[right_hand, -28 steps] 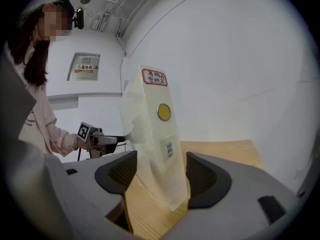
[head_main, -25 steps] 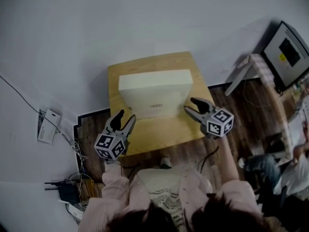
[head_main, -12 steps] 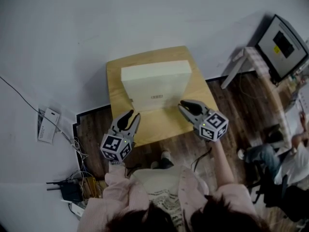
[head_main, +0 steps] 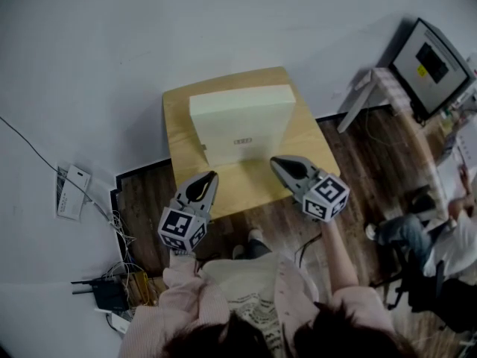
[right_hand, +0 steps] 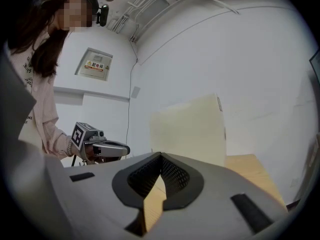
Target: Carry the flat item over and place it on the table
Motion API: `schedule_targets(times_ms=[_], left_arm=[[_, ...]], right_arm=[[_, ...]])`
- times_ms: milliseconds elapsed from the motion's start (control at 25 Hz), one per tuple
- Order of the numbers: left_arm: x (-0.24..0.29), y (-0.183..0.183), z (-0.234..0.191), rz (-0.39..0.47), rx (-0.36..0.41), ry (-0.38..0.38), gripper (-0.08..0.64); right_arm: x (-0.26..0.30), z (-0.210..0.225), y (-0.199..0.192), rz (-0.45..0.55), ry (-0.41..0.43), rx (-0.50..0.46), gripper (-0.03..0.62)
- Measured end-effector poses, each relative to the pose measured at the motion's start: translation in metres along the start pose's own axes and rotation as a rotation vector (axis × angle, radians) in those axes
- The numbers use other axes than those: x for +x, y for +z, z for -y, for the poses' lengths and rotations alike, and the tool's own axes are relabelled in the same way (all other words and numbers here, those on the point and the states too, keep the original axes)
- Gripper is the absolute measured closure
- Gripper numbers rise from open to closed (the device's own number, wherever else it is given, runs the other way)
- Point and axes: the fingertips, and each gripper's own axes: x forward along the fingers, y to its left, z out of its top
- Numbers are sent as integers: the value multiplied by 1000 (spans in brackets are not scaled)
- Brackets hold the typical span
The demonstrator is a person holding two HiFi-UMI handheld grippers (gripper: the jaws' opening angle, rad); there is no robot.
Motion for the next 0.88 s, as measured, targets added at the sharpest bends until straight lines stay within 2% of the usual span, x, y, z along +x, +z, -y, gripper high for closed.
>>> schedule_targets(times_ms=[480,880], left_arm=[[-21,6,12,25,29,-16,562],[-22,23,17,53,51,-14,563]], right_arm=[[3,-39,10,33,29,-3,594],[9,-51,25,64,68,-56,595]])
